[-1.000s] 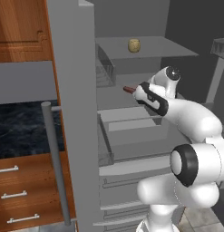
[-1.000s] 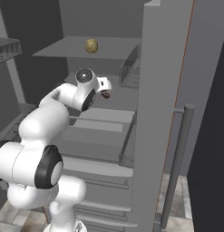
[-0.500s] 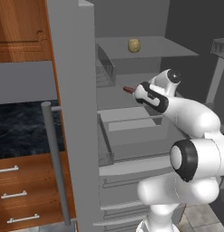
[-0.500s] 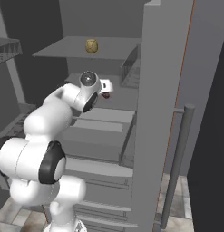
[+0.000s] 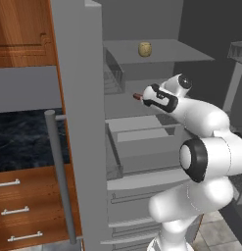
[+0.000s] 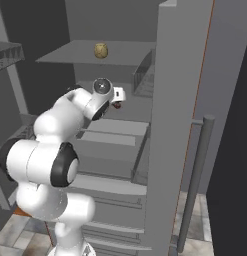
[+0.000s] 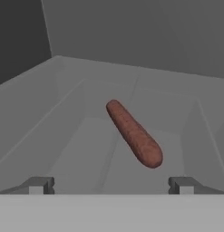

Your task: Retrieve the sausage and cheese from the fridge and place them on the cutting board on the counter.

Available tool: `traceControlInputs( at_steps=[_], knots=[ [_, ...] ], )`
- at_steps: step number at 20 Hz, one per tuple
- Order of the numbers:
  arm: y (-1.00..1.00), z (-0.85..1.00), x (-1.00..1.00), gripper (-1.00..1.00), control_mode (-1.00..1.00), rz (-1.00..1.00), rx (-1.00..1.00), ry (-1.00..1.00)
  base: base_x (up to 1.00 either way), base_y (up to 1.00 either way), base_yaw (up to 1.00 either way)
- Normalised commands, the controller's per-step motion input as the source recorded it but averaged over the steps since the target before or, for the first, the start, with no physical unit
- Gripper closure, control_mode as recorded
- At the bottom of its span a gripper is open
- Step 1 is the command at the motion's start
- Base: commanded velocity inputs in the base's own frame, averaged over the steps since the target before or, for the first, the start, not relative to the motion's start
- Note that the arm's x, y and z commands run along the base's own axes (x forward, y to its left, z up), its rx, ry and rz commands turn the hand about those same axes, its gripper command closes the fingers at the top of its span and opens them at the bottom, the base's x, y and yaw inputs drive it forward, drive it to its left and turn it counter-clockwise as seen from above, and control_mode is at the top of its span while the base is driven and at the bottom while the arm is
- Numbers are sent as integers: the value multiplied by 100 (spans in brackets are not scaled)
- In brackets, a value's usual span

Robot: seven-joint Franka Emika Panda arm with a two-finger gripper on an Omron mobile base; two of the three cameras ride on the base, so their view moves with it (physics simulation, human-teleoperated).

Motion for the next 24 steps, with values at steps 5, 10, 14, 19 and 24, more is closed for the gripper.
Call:
traceControlInputs(
  at_steps=[5, 10, 14, 19, 24],
  knots=[
    [2, -17, 25, -100, -100, 0, 0, 0, 0, 0, 0],
    [0, -11, 30, -100, -100, 0, 0, 0, 0, 0, 0],
    [0, 0, 35, -100, -100, 0, 0, 0, 0, 0, 0],
    [-2, -4, 25, -100, -100, 0, 0, 9, 0, 0, 0],
    [-1, -18, 19, -100, -100, 0, 0, 12, 0, 0, 0]
  ],
)
